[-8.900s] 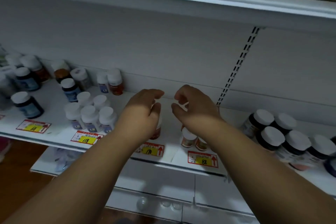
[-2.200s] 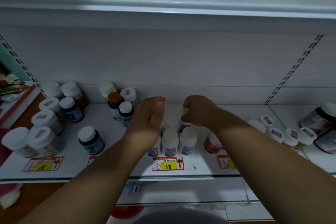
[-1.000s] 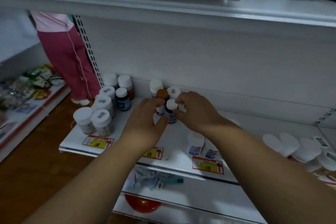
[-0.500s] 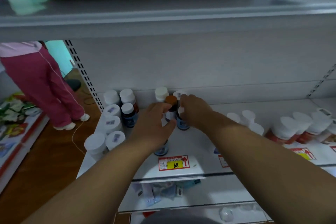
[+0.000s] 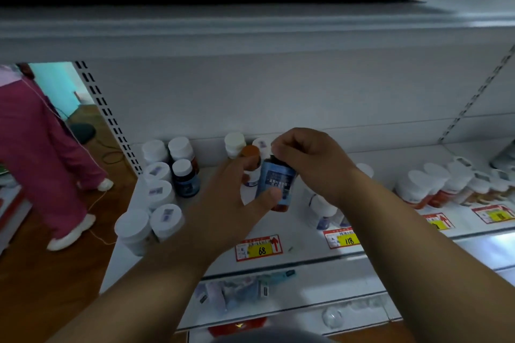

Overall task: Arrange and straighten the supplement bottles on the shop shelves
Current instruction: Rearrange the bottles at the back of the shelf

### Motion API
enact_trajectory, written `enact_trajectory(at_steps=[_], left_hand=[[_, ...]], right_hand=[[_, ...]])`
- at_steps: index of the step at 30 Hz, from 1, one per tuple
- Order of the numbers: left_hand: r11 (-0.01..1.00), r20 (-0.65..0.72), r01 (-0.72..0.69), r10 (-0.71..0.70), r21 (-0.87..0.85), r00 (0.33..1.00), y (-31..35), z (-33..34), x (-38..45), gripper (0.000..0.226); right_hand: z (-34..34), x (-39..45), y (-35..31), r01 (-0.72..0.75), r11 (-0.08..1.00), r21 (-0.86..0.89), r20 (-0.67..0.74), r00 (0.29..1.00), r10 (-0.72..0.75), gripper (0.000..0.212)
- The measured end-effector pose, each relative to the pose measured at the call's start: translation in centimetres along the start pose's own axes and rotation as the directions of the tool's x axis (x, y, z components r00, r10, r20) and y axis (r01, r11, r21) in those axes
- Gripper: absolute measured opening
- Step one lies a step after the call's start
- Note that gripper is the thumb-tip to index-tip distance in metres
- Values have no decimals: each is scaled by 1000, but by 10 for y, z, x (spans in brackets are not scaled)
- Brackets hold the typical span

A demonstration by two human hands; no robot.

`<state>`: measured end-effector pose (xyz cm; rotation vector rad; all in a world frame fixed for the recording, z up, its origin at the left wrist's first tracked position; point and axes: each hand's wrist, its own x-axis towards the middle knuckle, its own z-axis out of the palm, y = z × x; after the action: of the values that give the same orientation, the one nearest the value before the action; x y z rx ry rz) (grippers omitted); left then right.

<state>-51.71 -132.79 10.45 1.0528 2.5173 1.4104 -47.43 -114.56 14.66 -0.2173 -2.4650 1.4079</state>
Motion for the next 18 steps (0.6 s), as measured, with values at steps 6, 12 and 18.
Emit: enact_trajectory(at_steps=[6, 12, 18], left_hand=[[997, -79, 75, -71, 38, 994, 2, 6, -26, 74], [966, -288, 235, -195, 112, 938, -6, 23, -66, 62], [942, -324, 306, -249, 139, 913, -14, 44, -89, 57]], right_hand=[[1, -7, 8, 37, 991, -129, 118, 993, -22, 33], [14, -12, 33, 222, 915, -337, 207, 966, -158, 16], [37, -11, 57, 292, 841, -455, 324, 934, -149, 27]])
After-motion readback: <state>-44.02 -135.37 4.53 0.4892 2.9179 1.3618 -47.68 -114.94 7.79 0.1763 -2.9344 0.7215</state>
